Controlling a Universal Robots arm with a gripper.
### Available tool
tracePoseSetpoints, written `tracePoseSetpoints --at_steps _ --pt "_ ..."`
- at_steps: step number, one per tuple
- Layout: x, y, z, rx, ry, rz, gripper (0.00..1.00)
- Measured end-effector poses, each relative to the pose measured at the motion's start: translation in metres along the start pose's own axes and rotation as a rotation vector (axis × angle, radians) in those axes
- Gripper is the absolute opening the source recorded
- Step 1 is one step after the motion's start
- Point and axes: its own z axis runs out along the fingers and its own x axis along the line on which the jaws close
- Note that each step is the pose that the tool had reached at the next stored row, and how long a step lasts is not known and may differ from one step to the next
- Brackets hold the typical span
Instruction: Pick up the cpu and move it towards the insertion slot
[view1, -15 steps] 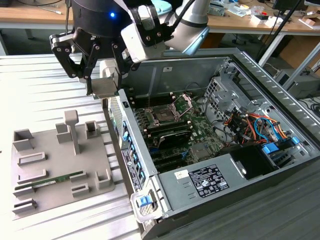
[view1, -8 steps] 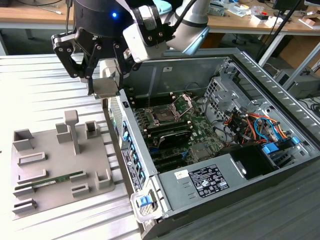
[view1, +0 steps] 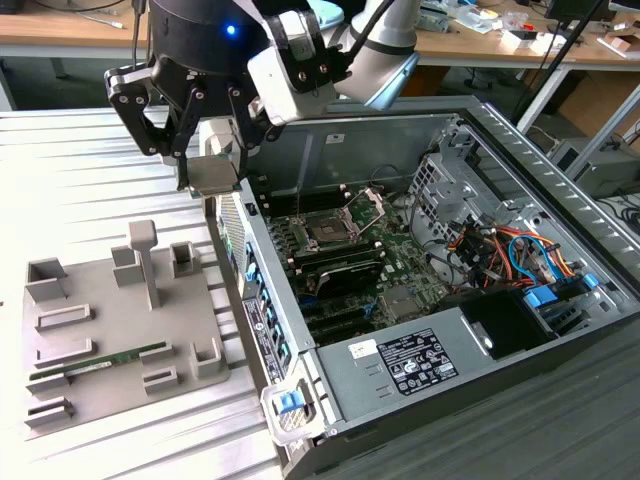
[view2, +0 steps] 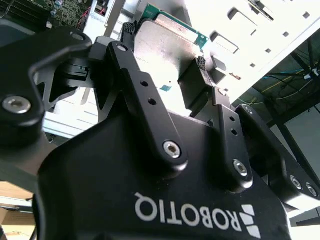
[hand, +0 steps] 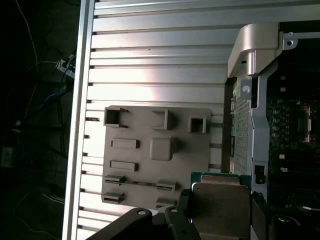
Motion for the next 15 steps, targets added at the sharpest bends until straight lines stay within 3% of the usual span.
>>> tracePoseSetpoints --at_steps 15 --pt "-0.0061 -0.0004 0.0000 0.0000 -0.0001 0.000 0.55"
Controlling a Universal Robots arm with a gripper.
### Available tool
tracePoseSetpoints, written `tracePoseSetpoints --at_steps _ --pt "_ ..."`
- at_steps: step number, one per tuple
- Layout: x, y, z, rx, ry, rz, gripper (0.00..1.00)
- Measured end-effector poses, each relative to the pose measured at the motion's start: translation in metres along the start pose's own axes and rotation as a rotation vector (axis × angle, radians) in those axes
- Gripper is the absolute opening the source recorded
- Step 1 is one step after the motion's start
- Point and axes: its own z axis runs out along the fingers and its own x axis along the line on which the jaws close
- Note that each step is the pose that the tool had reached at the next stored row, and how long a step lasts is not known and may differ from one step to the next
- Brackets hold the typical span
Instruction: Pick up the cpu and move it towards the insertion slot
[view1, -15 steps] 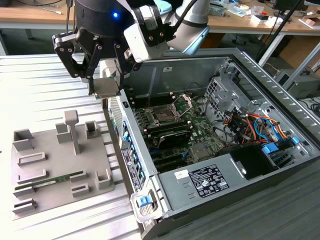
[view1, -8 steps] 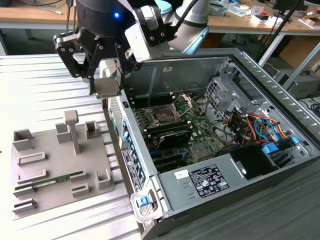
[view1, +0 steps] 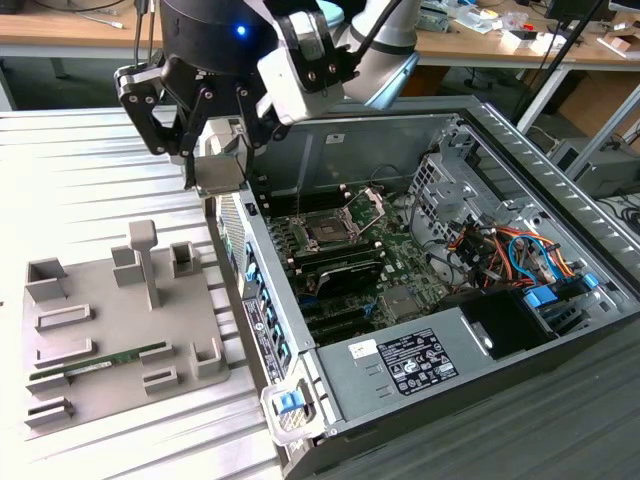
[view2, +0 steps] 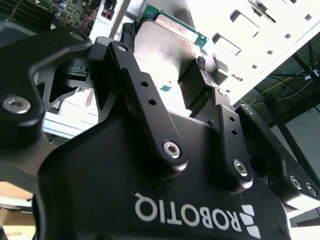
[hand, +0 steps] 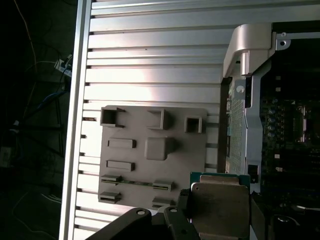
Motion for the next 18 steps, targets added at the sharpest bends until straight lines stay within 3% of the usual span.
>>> tracePoseSetpoints --at_steps 18 --pt "-0.0039 -0.0003 0.0000 0.0000 0.0001 0.000 0.55"
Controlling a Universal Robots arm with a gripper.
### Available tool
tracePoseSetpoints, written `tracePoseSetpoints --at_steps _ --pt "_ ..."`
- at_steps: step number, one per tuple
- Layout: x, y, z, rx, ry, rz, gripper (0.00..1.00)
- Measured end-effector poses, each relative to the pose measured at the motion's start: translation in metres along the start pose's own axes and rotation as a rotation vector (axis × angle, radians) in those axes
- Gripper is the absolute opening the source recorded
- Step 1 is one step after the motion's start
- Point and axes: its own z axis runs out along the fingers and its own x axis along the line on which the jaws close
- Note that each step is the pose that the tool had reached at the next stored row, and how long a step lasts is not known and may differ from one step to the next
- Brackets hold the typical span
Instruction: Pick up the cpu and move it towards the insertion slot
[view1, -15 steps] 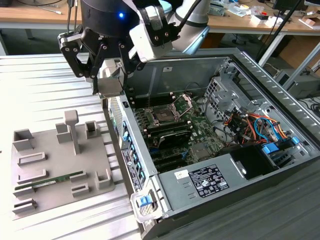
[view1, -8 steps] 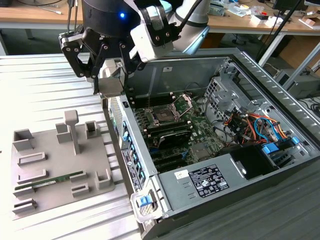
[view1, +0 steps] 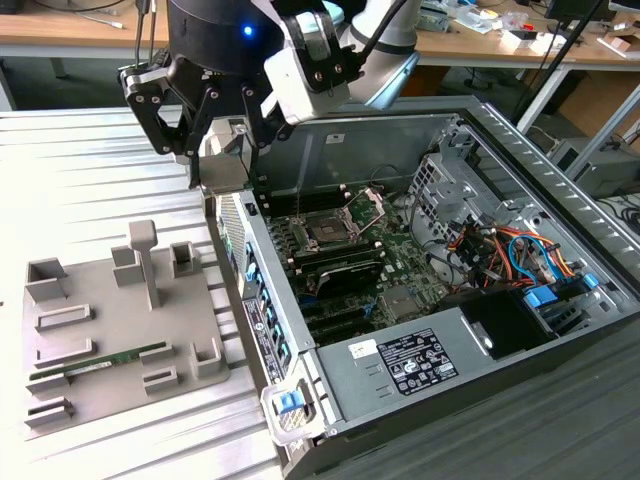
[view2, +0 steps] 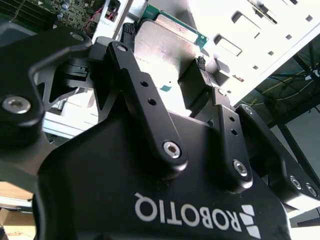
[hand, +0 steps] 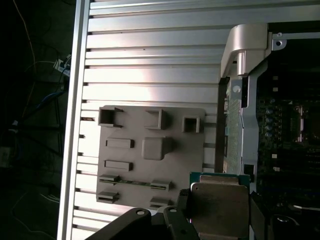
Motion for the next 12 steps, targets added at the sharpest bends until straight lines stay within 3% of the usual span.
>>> tracePoseSetpoints --at_steps 12 --pt "-0.0029 -0.0002 0.0000 0.0000 0.0000 0.000 0.55"
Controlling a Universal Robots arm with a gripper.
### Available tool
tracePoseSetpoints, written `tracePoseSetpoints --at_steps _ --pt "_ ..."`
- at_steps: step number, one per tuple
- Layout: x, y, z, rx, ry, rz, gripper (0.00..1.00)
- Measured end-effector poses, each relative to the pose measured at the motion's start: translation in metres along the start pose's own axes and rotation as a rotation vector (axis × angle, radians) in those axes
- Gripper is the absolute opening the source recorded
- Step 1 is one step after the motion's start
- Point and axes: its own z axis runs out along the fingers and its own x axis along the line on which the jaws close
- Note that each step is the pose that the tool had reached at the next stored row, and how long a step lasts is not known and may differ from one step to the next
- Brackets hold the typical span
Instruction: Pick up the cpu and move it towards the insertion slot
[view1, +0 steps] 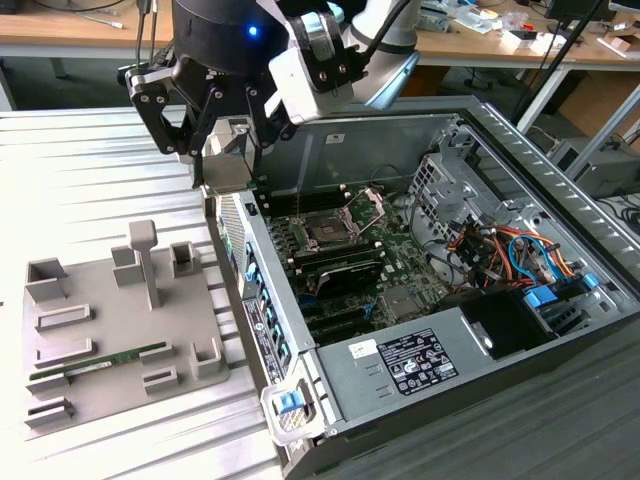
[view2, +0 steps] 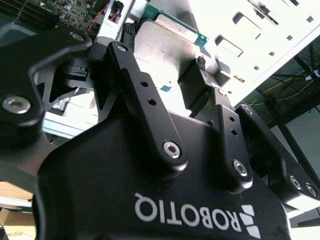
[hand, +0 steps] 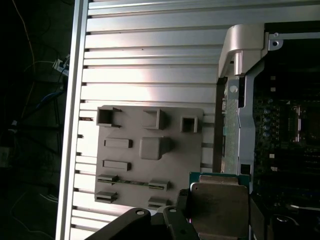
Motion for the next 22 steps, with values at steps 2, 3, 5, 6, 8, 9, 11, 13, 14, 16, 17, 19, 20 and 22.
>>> tracePoseSetpoints --at_steps 2,3,5,6,8,9,11,13,14,16,17,19,20,22 --pt "-0.0003 0.0000 0.0000 0.0000 0.0000 0.000 0.55" --pt "-0.0005 0.0000 0.0000 0.0000 0.0000 0.000 0.55" --pt "-0.0008 -0.0001 0.0000 0.0001 0.0000 0.000 0.55" --pt "-0.0010 -0.0001 0.0000 0.0000 0.0000 0.000 0.55" --pt "-0.0014 -0.0001 0.0000 0.0000 0.0000 0.000 0.55" --pt "-0.0015 -0.0001 0.0000 0.0001 0.0000 0.000 0.55" --pt "-0.0019 -0.0001 0.0000 0.0000 0.0000 0.000 0.55" --pt "-0.0022 -0.0001 0.0000 0.0000 0.0000 0.000 0.55" --pt "-0.0024 -0.0002 0.0000 0.0000 0.0000 0.000 0.55" --pt "-0.0027 -0.0002 0.0000 0.0000 -0.0001 0.000 0.55" --pt "-0.0030 -0.0002 0.0000 0.0000 0.0000 0.000 0.55" --pt "-0.0038 -0.0002 0.0000 0.0000 0.0000 0.000 0.55" --pt "-0.0040 -0.0003 0.0000 0.0000 0.0000 0.000 0.55" --pt "-0.0046 -0.0003 0.0000 0.0000 0.0000 0.000 0.55"
